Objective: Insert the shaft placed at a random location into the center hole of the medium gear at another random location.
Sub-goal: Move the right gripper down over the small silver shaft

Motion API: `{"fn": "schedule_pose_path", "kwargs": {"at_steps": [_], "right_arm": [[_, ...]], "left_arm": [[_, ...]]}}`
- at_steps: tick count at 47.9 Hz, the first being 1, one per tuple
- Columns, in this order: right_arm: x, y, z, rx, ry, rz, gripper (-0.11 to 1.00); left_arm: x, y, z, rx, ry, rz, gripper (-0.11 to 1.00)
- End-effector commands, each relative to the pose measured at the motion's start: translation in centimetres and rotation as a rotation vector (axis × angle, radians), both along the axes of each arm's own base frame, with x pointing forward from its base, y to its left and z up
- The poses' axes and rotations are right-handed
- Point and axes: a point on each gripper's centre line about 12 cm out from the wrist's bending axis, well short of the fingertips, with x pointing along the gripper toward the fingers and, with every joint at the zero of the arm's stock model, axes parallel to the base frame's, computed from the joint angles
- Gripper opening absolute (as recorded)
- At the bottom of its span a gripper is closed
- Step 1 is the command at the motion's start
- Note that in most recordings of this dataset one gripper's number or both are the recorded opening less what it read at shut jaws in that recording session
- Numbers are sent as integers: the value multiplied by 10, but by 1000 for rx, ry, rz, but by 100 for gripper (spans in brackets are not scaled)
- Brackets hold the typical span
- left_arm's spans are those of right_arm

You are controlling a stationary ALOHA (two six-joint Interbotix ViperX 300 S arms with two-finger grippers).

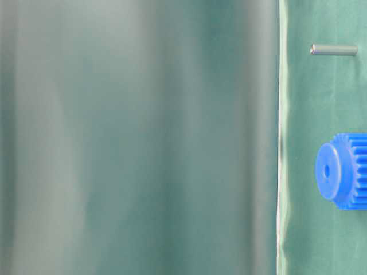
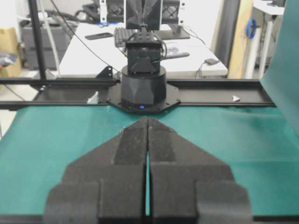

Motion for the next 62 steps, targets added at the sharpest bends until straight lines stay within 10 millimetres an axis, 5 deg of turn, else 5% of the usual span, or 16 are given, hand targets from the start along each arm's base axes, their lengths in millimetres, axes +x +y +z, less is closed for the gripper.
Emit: {"fn": "schedule_pose_path", "kwargs": {"at_steps": [1,25,30,41,47,62], "right_arm": [[2,-1,4,-6,-1,-7,1],[17,-27,-22,-3,108,-124,4],[24,-34,-35,0,151,-149,23],[43,-53,-76,12,254,-213,86],[53,-62,-100,27,319,-237,78],[72,-72,-151,66,406,-270,78]], "left_arm": [[3,0,13,6,-23,-1,0],[3,0,14,7,-23,-3,0],[3,0,14,7,-23,-3,0],[3,0,13,7,-20,-3,0],[3,0,13,9,-20,-3,0],[3,0,12,11,-12,-2,0]]}}
